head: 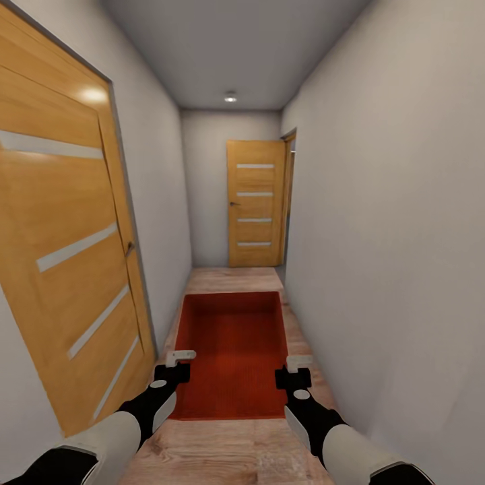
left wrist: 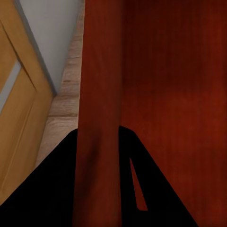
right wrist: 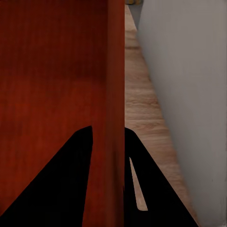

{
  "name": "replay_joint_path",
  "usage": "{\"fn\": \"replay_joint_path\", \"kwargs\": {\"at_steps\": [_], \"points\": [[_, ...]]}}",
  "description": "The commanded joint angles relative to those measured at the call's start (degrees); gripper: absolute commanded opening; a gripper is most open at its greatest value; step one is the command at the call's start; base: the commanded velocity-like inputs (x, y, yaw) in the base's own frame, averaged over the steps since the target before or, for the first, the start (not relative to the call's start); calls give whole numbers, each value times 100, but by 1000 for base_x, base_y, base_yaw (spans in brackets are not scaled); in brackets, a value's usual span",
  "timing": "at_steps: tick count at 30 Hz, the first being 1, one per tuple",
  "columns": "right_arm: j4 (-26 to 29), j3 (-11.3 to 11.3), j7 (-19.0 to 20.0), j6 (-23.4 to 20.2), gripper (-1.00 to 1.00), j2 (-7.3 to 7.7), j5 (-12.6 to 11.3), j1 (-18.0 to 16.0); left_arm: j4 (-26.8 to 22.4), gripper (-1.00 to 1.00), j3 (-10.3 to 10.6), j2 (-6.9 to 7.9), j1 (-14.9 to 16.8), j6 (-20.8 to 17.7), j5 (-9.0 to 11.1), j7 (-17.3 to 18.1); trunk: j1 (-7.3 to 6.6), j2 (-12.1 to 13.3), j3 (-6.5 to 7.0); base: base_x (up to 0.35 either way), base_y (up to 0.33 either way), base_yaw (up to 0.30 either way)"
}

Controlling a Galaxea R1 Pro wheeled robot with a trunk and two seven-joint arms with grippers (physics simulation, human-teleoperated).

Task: Move the two storage containers from the living room to the garage. In the garage, place one container on the floor and stack the other container on top of it (either order is fine).

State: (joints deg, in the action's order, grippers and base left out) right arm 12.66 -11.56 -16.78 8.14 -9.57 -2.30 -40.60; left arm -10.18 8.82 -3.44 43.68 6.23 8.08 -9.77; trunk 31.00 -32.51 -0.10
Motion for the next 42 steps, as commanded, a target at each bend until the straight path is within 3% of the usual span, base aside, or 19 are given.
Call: {"fn": "replay_joint_path", "kwargs": {"at_steps": [1,12,42], "points": [[-54,136,-1,29,-100,41,-95,-1,-19,-100,-355,106,9,77,264,-25,5,-3,0,322,0,0],[-54,138,-27,29,-100,37,-95,-1,-16,-100,-355,105,9,74,264,-25,5,-3,0,322,0,123],[-53,145,1,13,-100,61,-95,-1,-10,-100,-355,106,9,74,264,-25,5,-3,0,322,0,3]]}}
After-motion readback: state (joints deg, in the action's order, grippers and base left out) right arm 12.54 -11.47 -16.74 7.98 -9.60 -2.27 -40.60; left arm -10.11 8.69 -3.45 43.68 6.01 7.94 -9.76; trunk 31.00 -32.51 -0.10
